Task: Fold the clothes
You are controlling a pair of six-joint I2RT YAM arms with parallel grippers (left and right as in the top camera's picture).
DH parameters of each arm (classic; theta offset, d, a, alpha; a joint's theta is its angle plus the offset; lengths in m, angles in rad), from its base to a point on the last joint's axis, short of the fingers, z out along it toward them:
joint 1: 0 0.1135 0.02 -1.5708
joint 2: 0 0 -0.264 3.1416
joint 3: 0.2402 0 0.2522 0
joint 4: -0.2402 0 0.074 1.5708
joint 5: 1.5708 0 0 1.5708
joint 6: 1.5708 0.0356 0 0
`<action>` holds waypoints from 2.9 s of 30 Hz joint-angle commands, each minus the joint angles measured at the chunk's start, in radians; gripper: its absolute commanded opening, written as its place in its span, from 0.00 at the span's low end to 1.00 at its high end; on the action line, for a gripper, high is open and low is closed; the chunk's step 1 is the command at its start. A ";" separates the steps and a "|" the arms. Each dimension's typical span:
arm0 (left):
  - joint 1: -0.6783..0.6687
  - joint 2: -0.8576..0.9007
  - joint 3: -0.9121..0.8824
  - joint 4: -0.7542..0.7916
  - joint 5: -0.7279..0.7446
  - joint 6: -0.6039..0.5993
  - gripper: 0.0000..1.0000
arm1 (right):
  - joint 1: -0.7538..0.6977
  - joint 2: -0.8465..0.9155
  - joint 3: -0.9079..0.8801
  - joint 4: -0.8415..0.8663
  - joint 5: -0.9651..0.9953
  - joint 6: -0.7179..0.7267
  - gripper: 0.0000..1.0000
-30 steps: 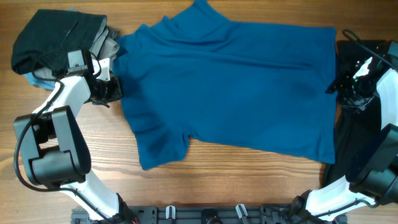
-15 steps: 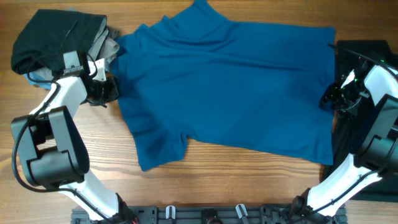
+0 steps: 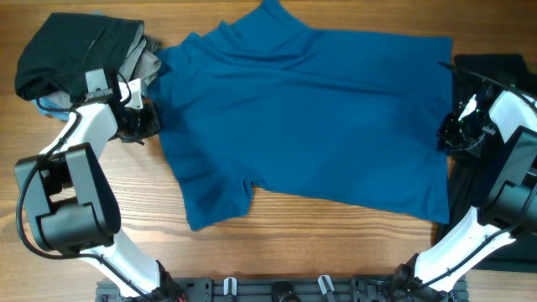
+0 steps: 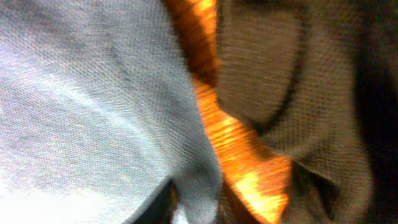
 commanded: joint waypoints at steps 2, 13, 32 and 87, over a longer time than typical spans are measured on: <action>0.011 -0.032 0.022 0.006 -0.002 -0.010 0.04 | 0.005 0.047 -0.047 -0.013 -0.031 0.010 0.22; 0.011 -0.032 0.022 0.007 -0.002 -0.010 0.04 | 0.004 0.047 -0.066 -0.057 0.023 0.016 0.44; 0.047 -0.523 0.095 -0.121 -0.069 -0.010 0.04 | -0.001 -0.272 0.420 -0.428 -0.130 -0.006 0.04; 0.044 -0.940 0.547 -0.346 -0.359 0.056 0.04 | -0.001 -0.666 0.939 -0.681 -0.190 0.190 0.04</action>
